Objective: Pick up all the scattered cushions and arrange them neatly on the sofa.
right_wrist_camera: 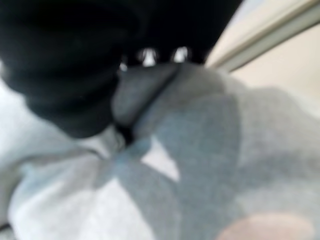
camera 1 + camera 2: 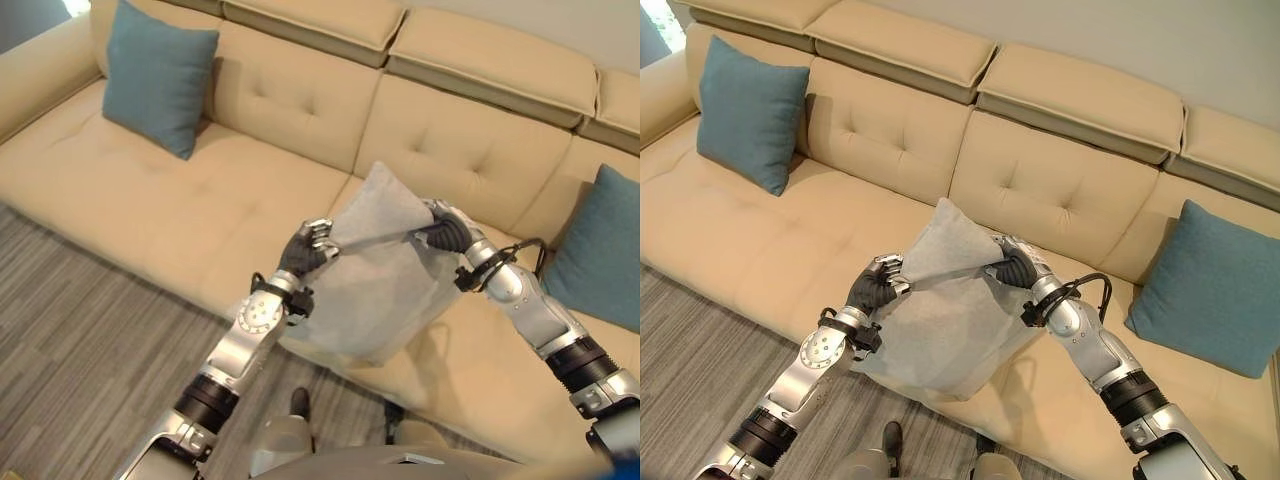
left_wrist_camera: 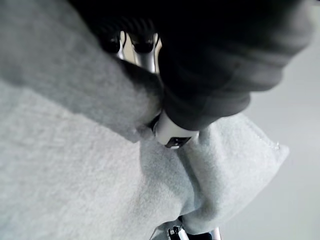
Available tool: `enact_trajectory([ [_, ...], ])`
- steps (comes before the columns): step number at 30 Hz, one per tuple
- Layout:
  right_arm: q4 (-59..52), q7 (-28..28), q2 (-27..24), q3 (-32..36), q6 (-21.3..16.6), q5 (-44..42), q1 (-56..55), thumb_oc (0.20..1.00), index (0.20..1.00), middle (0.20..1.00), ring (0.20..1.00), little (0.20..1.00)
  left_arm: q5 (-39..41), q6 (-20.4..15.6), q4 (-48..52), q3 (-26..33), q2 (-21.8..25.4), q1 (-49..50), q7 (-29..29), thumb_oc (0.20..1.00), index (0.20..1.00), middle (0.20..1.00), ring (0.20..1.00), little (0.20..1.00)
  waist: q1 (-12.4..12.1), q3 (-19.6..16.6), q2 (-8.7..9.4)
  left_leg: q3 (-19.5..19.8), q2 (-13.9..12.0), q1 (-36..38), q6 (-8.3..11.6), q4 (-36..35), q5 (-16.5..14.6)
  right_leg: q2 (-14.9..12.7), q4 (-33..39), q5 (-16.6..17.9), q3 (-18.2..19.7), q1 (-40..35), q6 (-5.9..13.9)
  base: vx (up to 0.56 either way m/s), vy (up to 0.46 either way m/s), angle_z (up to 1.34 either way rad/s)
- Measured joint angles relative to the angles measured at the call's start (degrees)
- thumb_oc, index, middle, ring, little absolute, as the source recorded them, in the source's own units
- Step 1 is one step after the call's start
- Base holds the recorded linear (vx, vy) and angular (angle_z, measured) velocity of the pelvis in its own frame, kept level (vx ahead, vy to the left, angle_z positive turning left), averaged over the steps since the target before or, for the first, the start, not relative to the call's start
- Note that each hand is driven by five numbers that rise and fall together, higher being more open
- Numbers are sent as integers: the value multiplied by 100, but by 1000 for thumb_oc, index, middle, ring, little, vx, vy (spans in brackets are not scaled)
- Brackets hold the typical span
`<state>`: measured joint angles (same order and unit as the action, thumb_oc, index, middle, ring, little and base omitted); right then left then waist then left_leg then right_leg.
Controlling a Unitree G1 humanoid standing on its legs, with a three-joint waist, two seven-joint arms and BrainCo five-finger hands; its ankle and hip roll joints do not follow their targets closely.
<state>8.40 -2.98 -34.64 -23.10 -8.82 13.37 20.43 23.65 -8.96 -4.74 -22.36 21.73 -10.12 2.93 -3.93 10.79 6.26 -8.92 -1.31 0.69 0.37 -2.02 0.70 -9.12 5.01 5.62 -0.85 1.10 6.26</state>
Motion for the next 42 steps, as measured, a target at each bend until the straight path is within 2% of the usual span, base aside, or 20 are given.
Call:
enact_trajectory([
  [8,-292,-142,-39,21,49,44,38,200,200,200,200,200,-63,-24,149,117,2,-105,232,200,200,200,200,200,19,-34,-64,105,-86,29,70,-198,104,86,13,5,-102,18,-25,56,-1,5],
  [19,-324,-424,-953,-60,35,-36,1745,200,200,200,200,200,-66,-230,144,148,44,-1631,937,200,200,200,200,200,144,-49,-102,134,-65,-305,59,-179,173,87,12,55,-141,318,-33,-12,10,2],
  [22,-6,-663,-1392,-514,44,-196,2847,200,200,200,200,200,-54,-539,-302,38,123,-2532,1294,200,200,200,200,200,266,-47,-92,130,-60,-830,57,7,187,88,9,192,-84,774,-33,-110,34,-4],
  [25,456,-845,-1403,-929,96,-200,3586,200,200,200,200,200,59,-721,-986,-85,120,-3205,1554,200,200,200,200,200,362,-40,-79,62,-61,-1200,56,130,186,81,8,268,7,1125,-47,-78,46,-11],
  [31,707,-924,-1398,-1368,181,-199,3984,200,200,200,200,200,253,-805,-1514,-196,128,-3537,1756,200,200,200,200,200,649,6,-21,-147,-26,-1586,54,208,187,91,7,409,186,1608,-54,-41,41,-19],
  [36,963,-1061,-1363,-1687,243,-200,4300,200,200,200,200,200,324,-823,-2181,-302,174,-4108,1819,200,200,200,200,200,793,251,102,-493,-31,-1826,52,228,186,108,6,600,441,2037,-48,-17,19,-33],
  [39,1153,-1125,-1370,-1842,284,-210,4644,200,200,200,200,200,449,-920,-2476,-352,170,-4520,1826,200,200,200,200,200,993,374,69,-522,-39,-1959,53,251,185,131,7,628,490,2194,-52,-1,59,-10],
  [42,1312,-1132,-1426,-2051,329,-293,5093,200,200,200,200,200,454,-943,-2828,-361,184,-4995,1831,200,200,200,200,200,1007,395,40,-613,-30,-2092,52,282,185,129,6,680,582,2366,-43,25,45,-12],
])
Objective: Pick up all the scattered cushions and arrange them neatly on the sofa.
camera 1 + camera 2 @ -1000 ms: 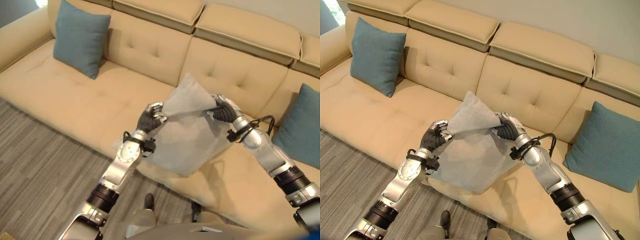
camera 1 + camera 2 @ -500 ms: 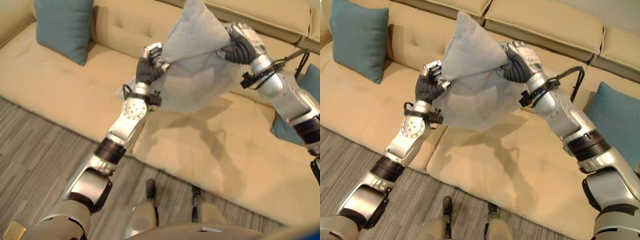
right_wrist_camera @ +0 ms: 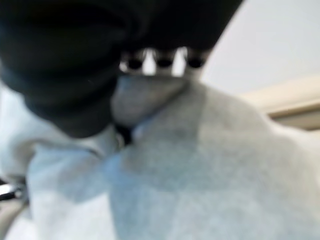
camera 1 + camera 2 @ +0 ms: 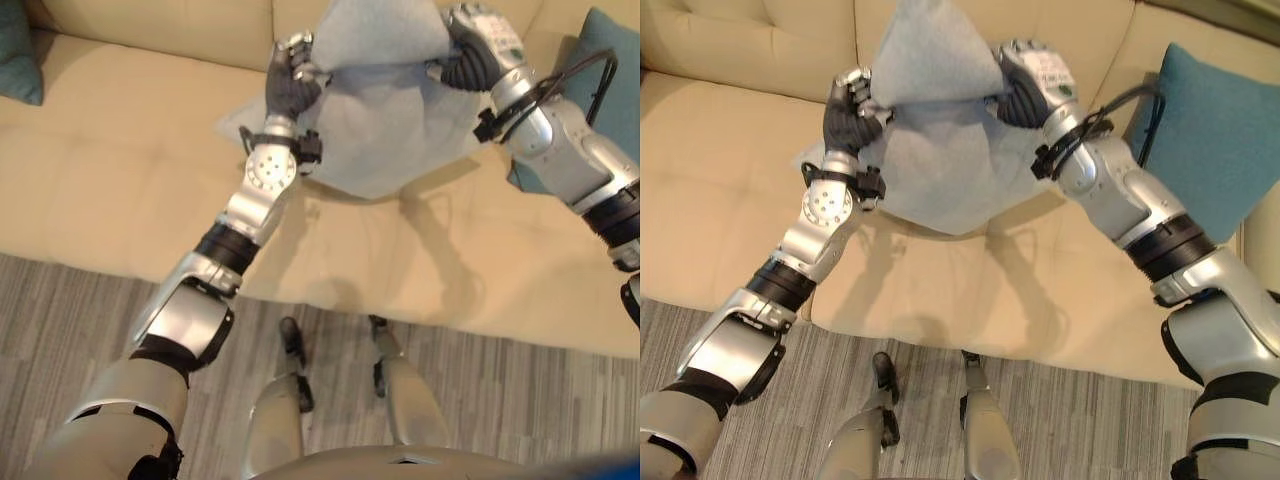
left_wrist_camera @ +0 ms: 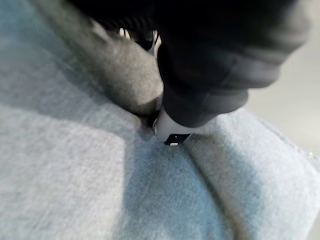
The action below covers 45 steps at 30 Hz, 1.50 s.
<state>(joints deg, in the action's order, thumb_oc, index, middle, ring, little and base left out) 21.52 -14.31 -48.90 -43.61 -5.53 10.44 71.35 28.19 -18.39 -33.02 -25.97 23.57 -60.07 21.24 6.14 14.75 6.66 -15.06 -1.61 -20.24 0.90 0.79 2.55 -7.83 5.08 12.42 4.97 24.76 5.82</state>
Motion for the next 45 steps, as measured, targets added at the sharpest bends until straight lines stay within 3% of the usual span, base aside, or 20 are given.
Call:
enact_trajectory([
  [12,238,-55,-162,-898,43,-250,956,200,200,200,200,200,442,-10,-326,8,60,-432,5,200,200,200,200,200,69,14,-15,1,-19,-88,2,20,-1,23,-1,23,16,76,-10,21,23,-1],
  [17,640,-66,165,-1087,34,-348,1301,200,200,200,200,200,501,-84,-429,33,191,-446,0,200,200,200,200,200,44,13,1,125,-43,-367,10,155,-8,21,-1,38,-107,228,-24,0,6,9],
  [29,935,-143,804,-1103,29,-341,1418,200,200,200,200,200,728,-104,-691,200,155,-115,-1,200,200,200,200,200,-434,63,159,620,-121,-1000,46,383,7,46,-1,58,-623,453,-40,-22,1,19],
  [31,971,-173,934,-1018,29,-342,1356,203,203,203,203,203,725,-112,-683,204,158,-4,-15,200,200,200,200,200,-526,121,253,664,-129,-1118,49,515,4,26,0,58,-748,476,-40,-33,-27,17],
  [32,971,-164,973,-1016,30,-342,1356,278,278,278,278,278,726,-100,-686,209,152,32,-12,200,200,200,200,200,-542,130,264,699,-135,-1160,49,521,4,23,0,58,-754,497,-40,-34,-22,22],
  [33,972,-164,999,-990,29,-339,1337,526,526,526,526,526,725,-99,-687,192,147,59,-14,200,200,200,200,200,-562,134,270,759,-133,-1228,49,545,4,13,0,58,-787,528,-40,-24,-11,19],
  [34,972,-172,1029,-886,29,-340,1290,1000,1000,1000,1000,1000,725,-99,-687,181,146,63,-16,200,200,200,200,200,-579,148,297,784,-126,-1276,49,572,4,3,0,58,-817,546,-40,-19,-5,13],
  [37,965,-221,1170,-477,16,-339,1122,1000,1000,1000,1000,1000,726,-99,-687,155,189,63,-16,200,200,200,200,200,-650,257,444,782,-86,-1357,49,615,4,-45,0,58,-829,595,-41,-22,6,6],
  [45,953,-983,1102,675,75,-277,952,1000,1000,1000,1000,1000,704,-185,-651,152,113,-189,4,200,200,200,200,200,-654,431,402,769,11,-1634,12,854,-23,-139,-1,108,-843,755,-29,-30,14,2],
])
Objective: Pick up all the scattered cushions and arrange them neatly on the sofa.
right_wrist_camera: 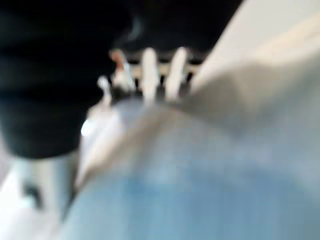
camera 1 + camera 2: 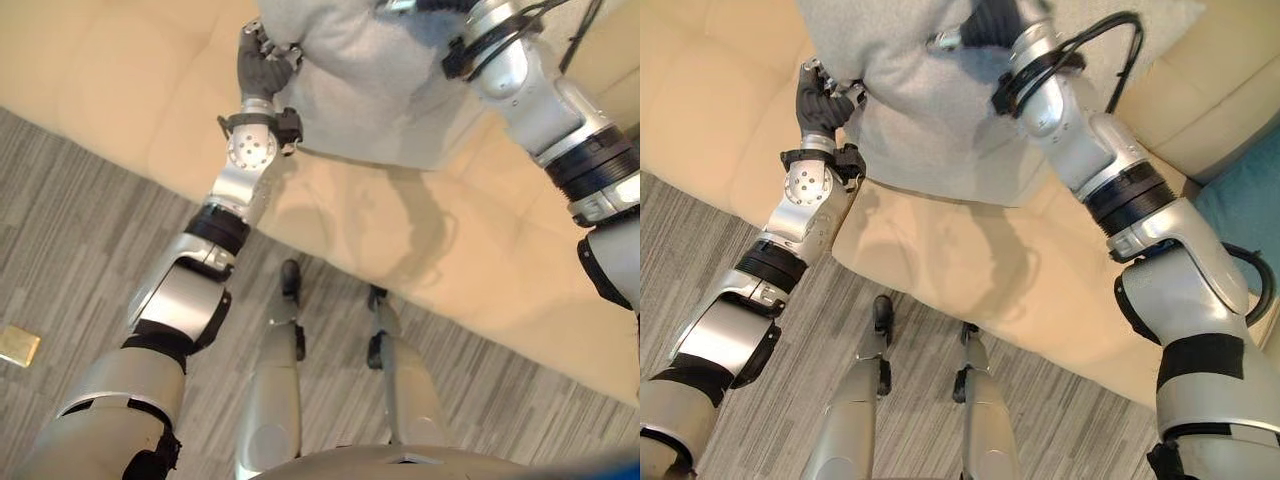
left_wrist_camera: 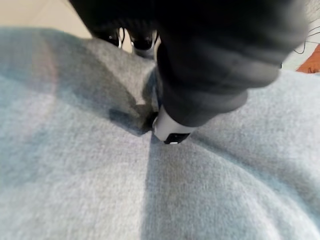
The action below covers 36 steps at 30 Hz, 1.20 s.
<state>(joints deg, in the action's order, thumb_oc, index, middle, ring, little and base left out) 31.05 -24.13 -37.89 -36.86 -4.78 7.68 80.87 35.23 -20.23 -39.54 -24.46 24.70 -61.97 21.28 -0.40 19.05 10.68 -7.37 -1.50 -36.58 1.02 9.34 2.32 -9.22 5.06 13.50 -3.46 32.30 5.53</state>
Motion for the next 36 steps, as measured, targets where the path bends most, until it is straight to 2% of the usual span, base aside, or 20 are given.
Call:
enact_trajectory([
  [5,-106,-306,-767,111,18,-2,-1,1000,1000,1000,1000,1000,-73,-44,301,41,-67,10,34,200,200,200,200,200,-28,108,-92,-10,15,-121,-4,79,-1,0,0,58,56,119,-3,-27,11,-3],
  [9,-82,-409,-1103,532,69,-19,-114,1000,1000,1000,1000,1000,-100,-40,425,107,-63,100,35,200,200,200,200,200,-6,131,-108,-15,16,-121,-6,78,-1,3,0,68,75,132,-7,-10,0,-3],
  [14,116,-492,-1587,596,80,-77,-272,1000,1000,1000,1000,1000,-99,-42,756,195,-70,433,14,200,200,200,200,200,-14,132,-110,-13,25,-120,-7,78,0,-3,0,75,87,132,-9,0,0,0],
  [18,270,-496,-1726,981,-5,-385,-651,1000,1000,1000,1000,1000,-99,-43,955,198,-56,624,-23,200,200,200,200,200,-11,132,-110,-13,46,-120,-13,77,4,-21,0,86,92,133,-8,0,0,0],
  [22,521,-213,-1899,968,-135,-778,-1133,1000,1000,1000,1000,1000,-100,-42,1301,194,77,861,-151,200,200,200,200,200,20,133,-112,-27,63,-156,-16,74,7,-40,0,102,92,173,8,0,0,0],
  [27,419,-127,-2001,1586,-244,-808,-1830,1000,1000,1000,1000,1000,-109,-46,1659,201,85,1005,-332,200,200,200,200,200,61,136,-115,-25,97,-231,-18,80,5,-78,0,110,89,232,23,0,0,0],
  [33,595,99,-2381,1755,-245,-823,-2285,1000,1000,1000,1000,1000,-114,-48,1741,219,114,1044,-471,200,200,200,200,200,105,146,-109,-16,113,-283,-36,81,18,-91,0,133,88,282,47,0,0,0],
  [36,646,234,-2413,1905,-337,-1166,-2513,1000,1000,1000,1000,1000,-115,-50,1744,247,134,1053,-478,200,200,200,200,200,129,150,-100,-23,116,-288,-39,80,16,-92,0,137,92,296,54,0,0,0],
])
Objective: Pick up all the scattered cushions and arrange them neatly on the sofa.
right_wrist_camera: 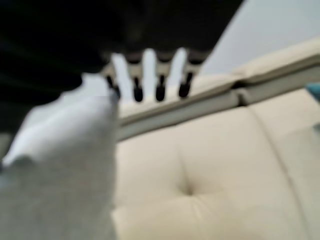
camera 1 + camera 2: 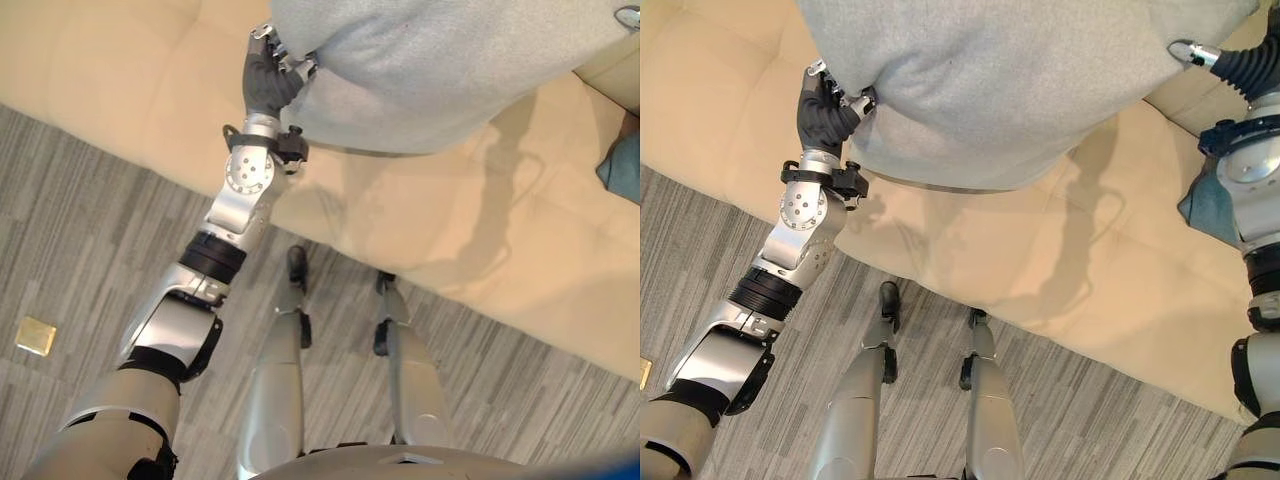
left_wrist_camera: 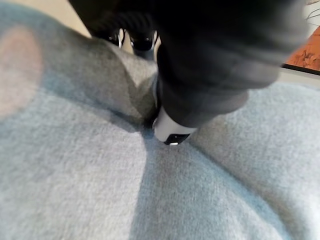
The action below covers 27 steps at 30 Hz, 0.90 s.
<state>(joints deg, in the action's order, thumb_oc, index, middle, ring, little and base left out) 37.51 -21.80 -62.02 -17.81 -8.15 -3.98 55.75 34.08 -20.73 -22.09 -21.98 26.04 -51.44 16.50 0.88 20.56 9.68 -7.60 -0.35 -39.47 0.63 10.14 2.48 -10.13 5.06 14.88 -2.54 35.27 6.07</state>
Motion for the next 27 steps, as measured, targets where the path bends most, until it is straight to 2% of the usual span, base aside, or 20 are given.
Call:
enact_trajectory([
  [3,2,261,0,-14,-117,-379,-47,1000,1000,1000,1000,1000,1,-46,4,18,49,0,-1,200,200,200,200,200,46,2,3,10,-2,-71,-4,19,2,1,0,4,-3,47,5,0,0,0],
  [6,-445,802,-36,-307,-248,-978,-298,1000,1000,1000,1000,1000,6,-79,8,11,179,17,-1,200,200,200,200,200,110,19,14,5,-11,-73,-6,29,3,4,-1,7,-21,42,5,0,0,0],
  [7,-702,906,327,-263,-267,-1362,-402,1000,1000,1000,1000,1000,8,-80,8,20,294,15,2,200,200,200,200,200,154,36,50,6,-26,-62,-21,77,-13,16,-22,8,-21,26,3,-12,3,-7],
  [13,-531,1267,1307,-240,-401,-2484,-358,1000,1000,1000,1000,1000,25,-74,-27,67,311,31,25,200,200,200,200,200,141,71,37,-35,-33,-67,-34,147,-28,12,-43,18,10,33,-7,-3,0,-2],
  [14,-483,1267,1430,-204,-412,-2640,-315,576,576,576,576,576,24,-71,-40,72,304,-4,27,200,200,200,200,200,139,75,38,-45,-38,-72,-35,166,-35,13,-48,18,13,35,-7,0,0,0],
  [15,-460,1264,1665,-249,-447,-2853,-290,200,200,200,200,200,32,-73,-49,67,209,-29,47,200,200,200,200,200,78,97,0,-72,-43,-102,-38,213,-51,9,-52,17,22,47,-7,0,0,0],
  [17,-444,1253,2227,-39,-570,-3173,-207,200,200,200,200,200,43,-70,-67,114,171,-43,163,200,200,200,200,200,121,98,2,-89,-43,-101,-36,222,-54,9,-53,16,31,49,-7,0,0,0],
  [19,-445,1238,2493,59,-668,-3350,-194,200,200,200,200,200,108,-69,-76,163,131,-45,232,200,200,200,200,200,113,108,-14,-109,-47,-102,-34,223,-55,9,-50,17,35,54,-8,0,0,0],
  [24,-490,1074,2539,150,-724,-3285,-127,200,200,200,200,200,132,-78,-131,259,116,-57,238,200,200,200,200,200,89,122,-44,-113,-47,-95,-36,212,-55,8,-50,19,41,56,-10,0,0,0],
  [27,-661,849,2559,189,-721,-2874,-161,200,200,200,200,200,129,-79,-152,297,71,-55,275,200,200,200,200,200,65,126,-104,-116,-49,-86,-36,208,-55,9,-51,20,49,56,-12,0,0,0],
])
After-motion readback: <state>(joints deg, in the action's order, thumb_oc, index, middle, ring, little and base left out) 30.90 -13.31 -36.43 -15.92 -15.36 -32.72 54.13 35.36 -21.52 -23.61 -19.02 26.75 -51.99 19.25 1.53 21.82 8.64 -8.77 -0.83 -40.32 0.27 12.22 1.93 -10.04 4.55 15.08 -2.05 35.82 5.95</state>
